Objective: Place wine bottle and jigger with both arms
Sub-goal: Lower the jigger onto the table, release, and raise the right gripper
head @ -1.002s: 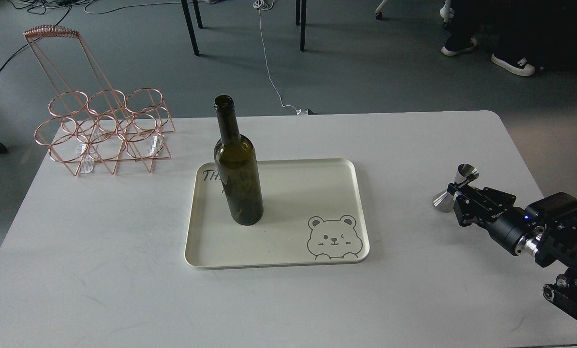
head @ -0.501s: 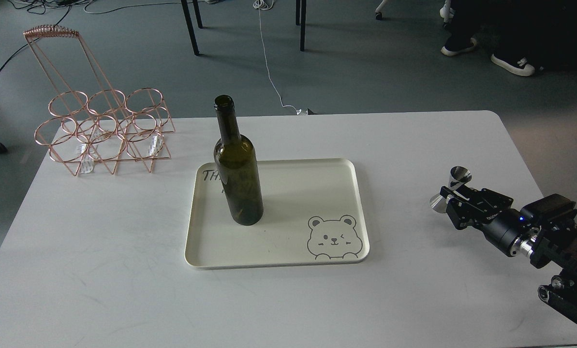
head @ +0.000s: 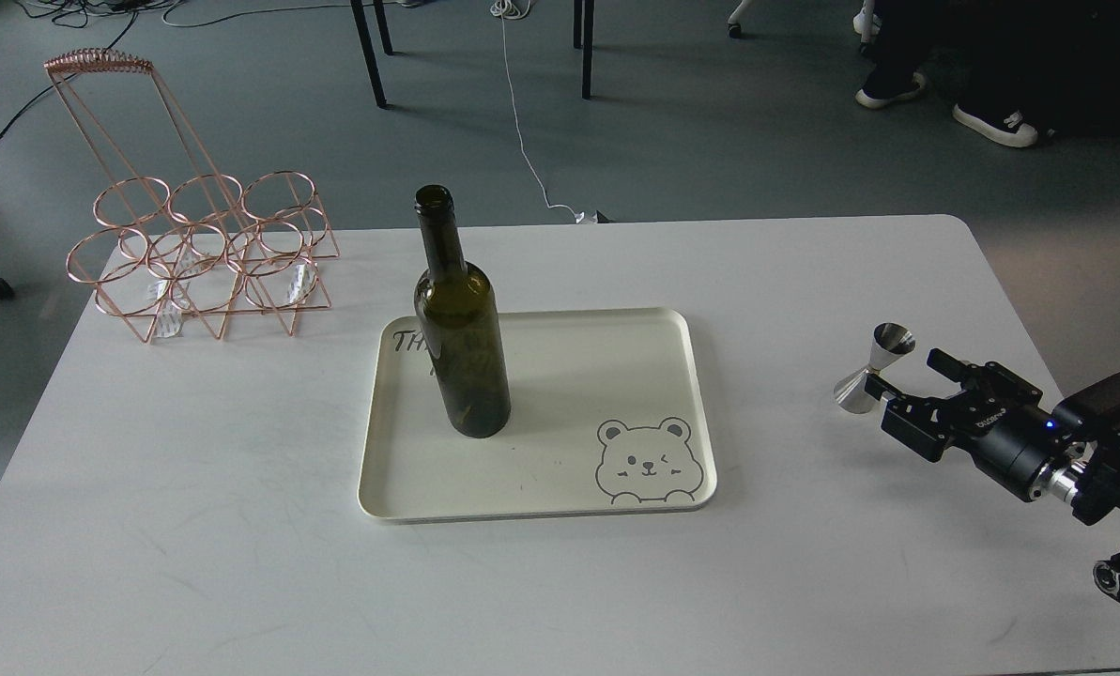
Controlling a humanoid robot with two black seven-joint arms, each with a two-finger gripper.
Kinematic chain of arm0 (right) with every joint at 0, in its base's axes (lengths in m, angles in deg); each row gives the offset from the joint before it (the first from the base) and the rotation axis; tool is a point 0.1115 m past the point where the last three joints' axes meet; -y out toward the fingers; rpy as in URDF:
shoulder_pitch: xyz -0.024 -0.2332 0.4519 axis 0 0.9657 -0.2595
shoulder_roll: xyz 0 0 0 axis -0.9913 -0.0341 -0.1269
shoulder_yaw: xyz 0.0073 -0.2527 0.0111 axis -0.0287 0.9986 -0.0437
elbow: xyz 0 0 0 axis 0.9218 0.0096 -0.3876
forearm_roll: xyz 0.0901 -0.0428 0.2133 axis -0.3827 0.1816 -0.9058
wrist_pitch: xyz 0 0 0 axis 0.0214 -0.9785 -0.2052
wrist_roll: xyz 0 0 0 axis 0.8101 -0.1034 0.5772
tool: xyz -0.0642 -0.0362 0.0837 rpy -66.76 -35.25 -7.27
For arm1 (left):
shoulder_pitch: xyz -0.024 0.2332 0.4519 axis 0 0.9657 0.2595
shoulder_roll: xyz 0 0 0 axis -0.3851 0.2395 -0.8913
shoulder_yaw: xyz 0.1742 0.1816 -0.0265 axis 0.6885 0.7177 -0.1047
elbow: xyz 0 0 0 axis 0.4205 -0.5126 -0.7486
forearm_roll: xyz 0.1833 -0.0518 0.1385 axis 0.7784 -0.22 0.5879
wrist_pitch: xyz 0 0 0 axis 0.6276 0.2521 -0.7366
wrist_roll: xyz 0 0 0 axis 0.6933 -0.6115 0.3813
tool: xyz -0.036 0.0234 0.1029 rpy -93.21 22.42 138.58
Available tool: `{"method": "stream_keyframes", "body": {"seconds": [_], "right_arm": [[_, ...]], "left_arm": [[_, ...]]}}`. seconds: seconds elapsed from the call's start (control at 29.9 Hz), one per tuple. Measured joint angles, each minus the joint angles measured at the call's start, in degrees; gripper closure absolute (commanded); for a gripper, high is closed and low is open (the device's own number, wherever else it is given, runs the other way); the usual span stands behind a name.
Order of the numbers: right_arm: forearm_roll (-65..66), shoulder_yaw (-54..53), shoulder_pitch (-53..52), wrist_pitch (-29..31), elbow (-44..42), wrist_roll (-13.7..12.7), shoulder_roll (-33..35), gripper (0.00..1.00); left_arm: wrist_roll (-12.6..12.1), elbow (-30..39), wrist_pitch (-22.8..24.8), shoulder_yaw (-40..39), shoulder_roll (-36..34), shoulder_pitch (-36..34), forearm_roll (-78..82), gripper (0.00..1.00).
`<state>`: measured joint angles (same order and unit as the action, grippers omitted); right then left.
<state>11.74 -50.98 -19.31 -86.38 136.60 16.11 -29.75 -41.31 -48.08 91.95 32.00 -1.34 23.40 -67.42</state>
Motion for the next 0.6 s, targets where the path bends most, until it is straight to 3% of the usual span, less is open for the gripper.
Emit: {"method": "stream_keyframes", "body": {"seconds": [0.2,0.3,0.4,0.6], "right_arm": [[-4.3,-2.4,-8.8,0.0,2.1,0.0,3.5,0.02],[-11.3,-2.4,-15.8,0.0,1.8,-0.1,3.4,0.02],[-21.6,-2.1,-21.8,3.7,1.3,-0.3,0.9,0.02],[-40.5,-2.3,-29.5,10.0,-3.0,-0.9,-7.0,0.02]], "left_arm": [[-0.3,0.1,0.0,0.0,-2.0,0.0,1.5,0.02],[-1.8,0.7,0.0,0.0,-3.9,-0.8,4.2,0.02],[-3.1,2.6,0.0,0.0,-6.0,-3.0,7.4,0.02],[-3.3,7.9,0.0,0.0,-10.5,-7.9,18.4,0.02]]}}
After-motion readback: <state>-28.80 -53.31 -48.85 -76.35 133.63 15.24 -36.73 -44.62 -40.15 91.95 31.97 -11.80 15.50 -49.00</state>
